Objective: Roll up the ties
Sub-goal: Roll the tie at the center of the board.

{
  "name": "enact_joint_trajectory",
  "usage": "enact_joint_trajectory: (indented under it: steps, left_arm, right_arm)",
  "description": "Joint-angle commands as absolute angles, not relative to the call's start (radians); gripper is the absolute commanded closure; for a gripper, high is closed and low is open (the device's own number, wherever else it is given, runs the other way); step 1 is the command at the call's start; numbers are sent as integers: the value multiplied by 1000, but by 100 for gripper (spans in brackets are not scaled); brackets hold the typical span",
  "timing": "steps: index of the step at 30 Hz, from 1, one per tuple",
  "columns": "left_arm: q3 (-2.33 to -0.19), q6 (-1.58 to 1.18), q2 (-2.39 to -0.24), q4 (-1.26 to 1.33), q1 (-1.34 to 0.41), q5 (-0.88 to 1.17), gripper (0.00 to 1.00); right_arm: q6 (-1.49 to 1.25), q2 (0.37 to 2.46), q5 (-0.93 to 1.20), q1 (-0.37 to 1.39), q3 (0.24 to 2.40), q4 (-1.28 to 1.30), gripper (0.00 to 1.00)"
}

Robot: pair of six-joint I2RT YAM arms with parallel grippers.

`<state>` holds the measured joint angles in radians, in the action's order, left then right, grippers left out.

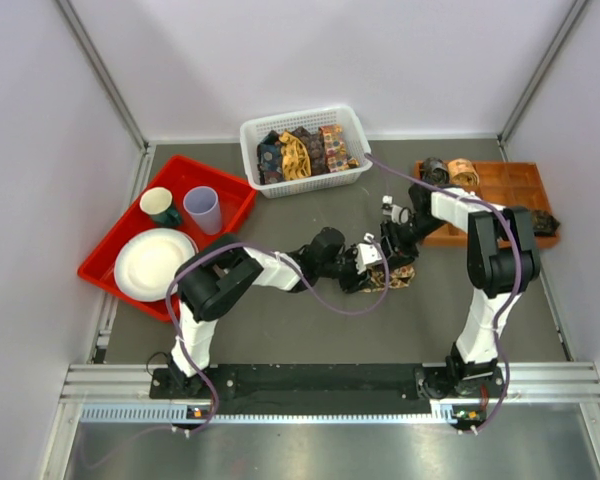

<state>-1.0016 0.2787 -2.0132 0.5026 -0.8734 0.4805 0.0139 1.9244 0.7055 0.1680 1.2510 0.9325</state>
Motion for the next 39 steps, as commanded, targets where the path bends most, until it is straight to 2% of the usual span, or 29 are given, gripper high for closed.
enact_joint_trajectory:
  steps: [1, 2, 3, 6, 11, 14, 15, 18, 23, 25, 31, 39]
  left_arm:
    - [-1026, 340, -2054, 270, -864, 391, 64]
    - [-1029, 341, -2060, 264, -864, 391, 63]
    - [-1034, 341, -2060, 264, -864, 390, 63]
    - [-1045, 337, -2066, 249, -867, 387, 63]
    - [-1052, 342, -2068, 235, -870, 380, 62]
    - [-1057, 342, -2069, 229, -871, 379, 61]
    - [-1058, 344, -2069, 227, -871, 380, 60]
    - [-1058, 342, -2066, 224, -871, 383, 57]
    - [-1049, 314, -2043, 244, -867, 426, 32]
    - [-1029, 287, -2027, 308, -859, 469, 28]
    - [-1008, 230, -2010, 469, -853, 540, 23]
    - [-1023, 195, -2052, 632, -856, 617, 22]
  right_arm:
    - [26, 1850, 821, 173, 1262, 933, 55]
    - [34, 1847, 830, 170, 1262, 937, 54]
    - [32, 1845, 850, 172, 1259, 937, 49]
    - [28, 1847, 848, 199, 1259, 942, 48]
    - [8, 1884, 776, 252, 1249, 916, 55]
    - [8, 1913, 717, 255, 1255, 910, 66]
    - [8, 1914, 684, 255, 1258, 904, 77]
    - [8, 1922, 622, 253, 1258, 900, 100]
    - [8, 1940, 543, 206, 1238, 893, 100]
    - [8, 1950, 512, 196, 1227, 887, 100]
    - [11, 1962, 454, 184, 1210, 861, 100]
    - [8, 1963, 407, 186, 1210, 839, 100]
